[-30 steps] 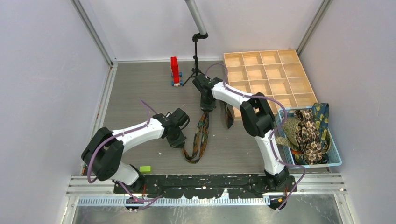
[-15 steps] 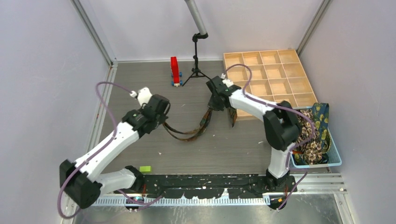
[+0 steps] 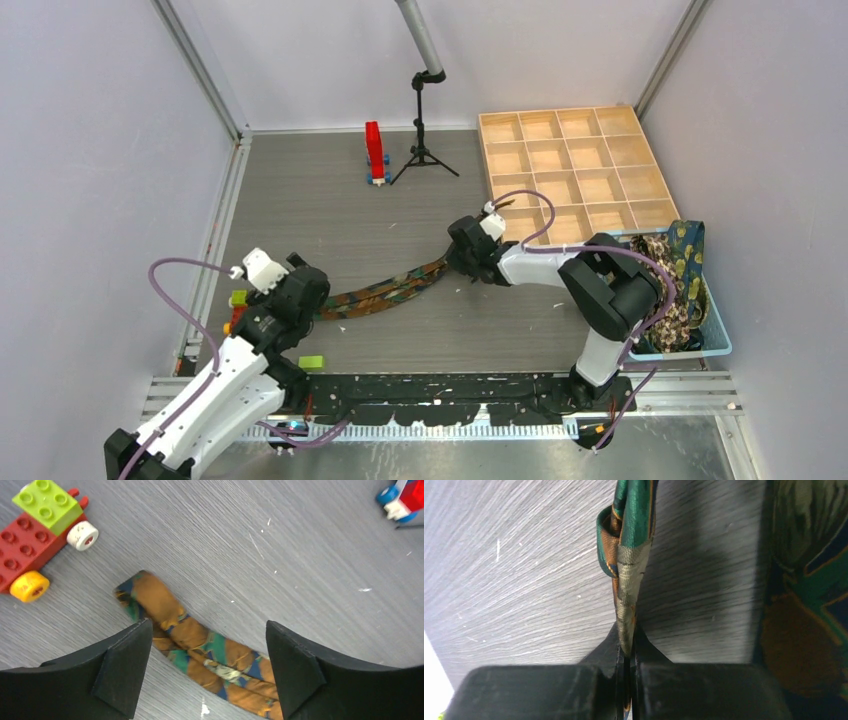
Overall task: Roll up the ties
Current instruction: Flatten out the tie at the center of the board.
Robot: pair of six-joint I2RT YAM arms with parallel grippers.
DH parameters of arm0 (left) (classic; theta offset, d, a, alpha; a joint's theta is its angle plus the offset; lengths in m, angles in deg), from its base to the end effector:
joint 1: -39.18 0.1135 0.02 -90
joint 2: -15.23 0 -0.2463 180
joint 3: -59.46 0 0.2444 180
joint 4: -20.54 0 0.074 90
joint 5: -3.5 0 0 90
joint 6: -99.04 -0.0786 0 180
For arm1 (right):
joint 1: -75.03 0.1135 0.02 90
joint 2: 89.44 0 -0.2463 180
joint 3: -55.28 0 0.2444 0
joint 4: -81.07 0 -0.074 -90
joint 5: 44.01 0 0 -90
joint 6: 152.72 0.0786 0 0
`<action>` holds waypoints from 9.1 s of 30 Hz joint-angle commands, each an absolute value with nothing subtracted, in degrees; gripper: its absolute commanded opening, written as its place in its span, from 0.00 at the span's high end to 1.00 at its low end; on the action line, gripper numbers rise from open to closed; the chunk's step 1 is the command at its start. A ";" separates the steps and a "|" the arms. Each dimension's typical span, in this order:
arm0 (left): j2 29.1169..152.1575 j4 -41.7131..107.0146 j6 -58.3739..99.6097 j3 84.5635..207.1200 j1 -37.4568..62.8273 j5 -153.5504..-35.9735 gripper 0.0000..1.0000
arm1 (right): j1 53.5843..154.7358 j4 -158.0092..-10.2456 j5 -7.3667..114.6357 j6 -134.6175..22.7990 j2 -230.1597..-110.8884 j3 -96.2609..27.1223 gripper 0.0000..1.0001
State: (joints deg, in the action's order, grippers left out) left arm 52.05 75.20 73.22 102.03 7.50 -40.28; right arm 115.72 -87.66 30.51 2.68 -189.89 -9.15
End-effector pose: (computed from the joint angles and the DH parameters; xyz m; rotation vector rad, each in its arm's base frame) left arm 0.1578 -0.0307 0.1888 -0.9070 1.9155 0.0162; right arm 0.2896 0.2214 0.1020 0.6458 2.3451 0.5604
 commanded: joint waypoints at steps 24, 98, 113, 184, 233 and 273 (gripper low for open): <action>71.60 63.64 52.19 116.18 7.72 -80.36 0.25 | 125.66 -60.91 16.64 -13.65 -161.57 -7.15 0.30; 84.54 63.40 49.82 119.09 4.11 -79.34 0.49 | 126.55 -48.02 14.67 32.90 -130.48 14.08 0.13; 83.13 62.18 49.29 115.47 4.14 -79.20 0.49 | 123.29 -59.63 20.55 32.15 -145.96 15.18 0.24; 70.34 66.36 53.31 102.99 21.25 -77.98 0.48 | 148.16 -48.19 20.34 -2.57 -188.86 -33.56 0.34; 76.45 61.87 52.12 102.30 21.24 -79.80 0.55 | 136.19 -47.15 1.11 5.23 -173.79 -10.34 1.00; 75.36 62.21 51.24 103.56 21.38 -77.94 0.57 | 130.46 -39.73 22.79 2.42 -168.54 -6.82 0.82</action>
State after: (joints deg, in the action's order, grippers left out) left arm 74.54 63.70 52.13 101.86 20.95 -78.58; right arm 128.70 -41.98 18.55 -0.16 -169.58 -10.66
